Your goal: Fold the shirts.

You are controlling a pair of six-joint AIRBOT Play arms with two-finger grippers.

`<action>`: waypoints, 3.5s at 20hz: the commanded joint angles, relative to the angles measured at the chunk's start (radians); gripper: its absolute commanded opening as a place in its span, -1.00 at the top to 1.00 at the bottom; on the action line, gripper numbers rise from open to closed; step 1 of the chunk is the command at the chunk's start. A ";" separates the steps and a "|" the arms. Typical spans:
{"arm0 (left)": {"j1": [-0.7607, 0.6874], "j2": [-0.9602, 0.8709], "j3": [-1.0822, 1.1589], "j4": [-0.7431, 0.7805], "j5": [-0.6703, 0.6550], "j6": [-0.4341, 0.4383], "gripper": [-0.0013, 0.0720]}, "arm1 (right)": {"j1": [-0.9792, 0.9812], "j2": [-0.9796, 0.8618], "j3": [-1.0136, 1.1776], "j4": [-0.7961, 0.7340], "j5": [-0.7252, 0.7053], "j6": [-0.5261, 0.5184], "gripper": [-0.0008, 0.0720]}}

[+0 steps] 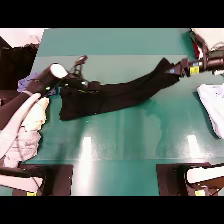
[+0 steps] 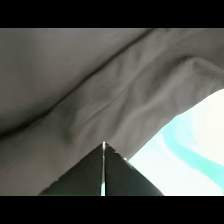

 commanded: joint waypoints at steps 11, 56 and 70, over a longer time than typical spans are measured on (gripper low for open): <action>-0.055 -0.233 0.201 0.022 0.009 -0.044 0.90 | 0.457 -0.068 0.442 0.031 -0.094 0.060 0.94; 0.398 0.396 0.321 0.471 -0.407 -0.036 0.90 | 0.410 -0.412 0.359 -0.251 -0.011 0.287 -0.90; 0.398 0.396 0.321 0.472 -0.407 -0.017 0.90 | 0.634 -0.591 0.359 -0.063 -0.225 0.280 -0.18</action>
